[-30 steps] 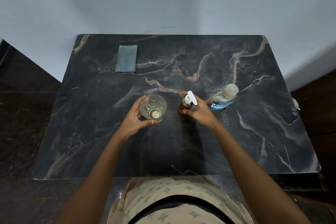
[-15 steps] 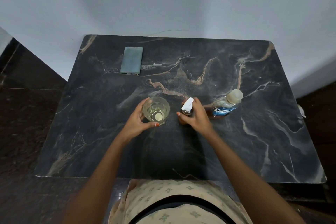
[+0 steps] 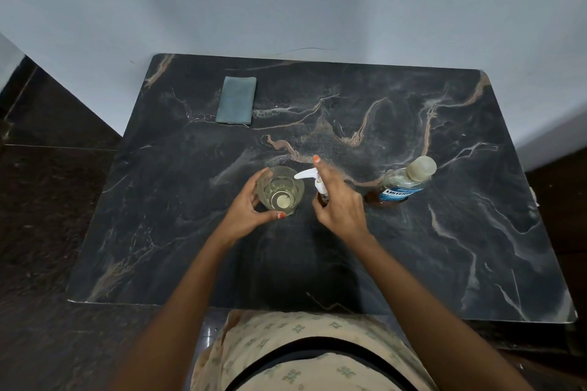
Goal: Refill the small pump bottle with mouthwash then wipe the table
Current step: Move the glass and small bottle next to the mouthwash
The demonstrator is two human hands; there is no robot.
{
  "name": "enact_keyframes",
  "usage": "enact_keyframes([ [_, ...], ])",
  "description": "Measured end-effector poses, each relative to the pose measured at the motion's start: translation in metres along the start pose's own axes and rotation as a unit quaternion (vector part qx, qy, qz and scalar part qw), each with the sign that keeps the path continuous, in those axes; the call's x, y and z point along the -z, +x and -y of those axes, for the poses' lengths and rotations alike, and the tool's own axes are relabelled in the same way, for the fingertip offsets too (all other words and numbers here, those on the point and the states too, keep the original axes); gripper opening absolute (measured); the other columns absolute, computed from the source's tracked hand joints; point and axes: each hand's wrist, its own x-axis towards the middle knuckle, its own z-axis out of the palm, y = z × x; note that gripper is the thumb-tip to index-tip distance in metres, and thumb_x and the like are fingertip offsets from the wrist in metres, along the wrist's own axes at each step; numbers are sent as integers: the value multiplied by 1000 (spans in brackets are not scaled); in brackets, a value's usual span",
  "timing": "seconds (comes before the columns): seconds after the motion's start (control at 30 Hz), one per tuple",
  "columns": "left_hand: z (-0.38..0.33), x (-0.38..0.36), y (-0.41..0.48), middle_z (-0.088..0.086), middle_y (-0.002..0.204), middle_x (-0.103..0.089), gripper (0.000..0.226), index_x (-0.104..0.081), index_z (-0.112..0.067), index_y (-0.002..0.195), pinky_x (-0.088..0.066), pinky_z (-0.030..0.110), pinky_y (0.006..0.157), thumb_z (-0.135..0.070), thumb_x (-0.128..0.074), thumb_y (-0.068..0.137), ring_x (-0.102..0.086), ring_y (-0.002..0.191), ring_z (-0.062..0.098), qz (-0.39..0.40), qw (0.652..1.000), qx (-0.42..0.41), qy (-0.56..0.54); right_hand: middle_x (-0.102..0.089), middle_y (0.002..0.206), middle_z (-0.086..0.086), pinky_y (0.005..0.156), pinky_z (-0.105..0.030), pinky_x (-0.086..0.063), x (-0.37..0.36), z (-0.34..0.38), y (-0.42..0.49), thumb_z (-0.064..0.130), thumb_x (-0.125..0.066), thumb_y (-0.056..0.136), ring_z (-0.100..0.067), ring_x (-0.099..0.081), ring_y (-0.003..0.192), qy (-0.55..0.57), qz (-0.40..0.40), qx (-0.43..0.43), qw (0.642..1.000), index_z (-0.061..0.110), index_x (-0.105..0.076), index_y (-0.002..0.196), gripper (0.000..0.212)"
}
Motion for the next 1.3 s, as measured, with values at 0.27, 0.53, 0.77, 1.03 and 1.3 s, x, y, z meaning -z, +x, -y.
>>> enact_keyframes([
  [0.27, 0, 1, -2, -16, 133, -44, 89, -34, -34, 129, -38, 12, 99, -12, -80, 56, -45, 122, -4, 6, 1000, -6, -9, -63, 102, -13, 39, -31, -48, -9, 2, -1, -2, -68, 68, -26, -60, 56, -68, 35, -5, 997, 24, -27, 131, 79],
  [0.53, -2, 1, -3, -16, 134, -44, 90, -33, -35, 129, -36, 12, 100, -15, -81, 56, -43, 123, -5, 9, 1000, -3, -9, -57, 113, -16, 50, -40, -51, -17, 1, -6, 1, -62, 76, -35, -63, 68, -65, 103, -36, 992, 23, -34, 119, 56],
  [0.77, -2, 1, -2, -18, 132, -44, 86, -35, -42, 124, -37, 9, 97, -11, -80, 58, -43, 121, -7, 10, 1000, -11, -3, -59, 101, -16, 46, -39, -53, -18, 4, -6, 0, -63, 75, -32, -62, 62, -49, 86, -38, 994, 19, -42, 128, 59],
  [1.03, -3, 0, -3, -19, 131, -44, 86, -35, -41, 124, -36, 8, 96, -16, -81, 56, -44, 121, -7, 7, 1000, -13, -5, -59, 101, -18, 43, -39, -53, -15, 5, -4, -3, -64, 73, -32, -62, 60, -45, 80, -39, 995, 14, -46, 118, 51],
  [1.3, -2, 0, -3, -19, 130, -46, 85, -36, -44, 123, -37, 6, 94, -6, -80, 60, -45, 119, -8, 1, 1000, -18, 6, -60, 106, -15, 45, -37, -54, -19, 2, -6, 0, -65, 74, -28, -63, 60, -37, 62, -39, 997, 22, -36, 126, 64],
])
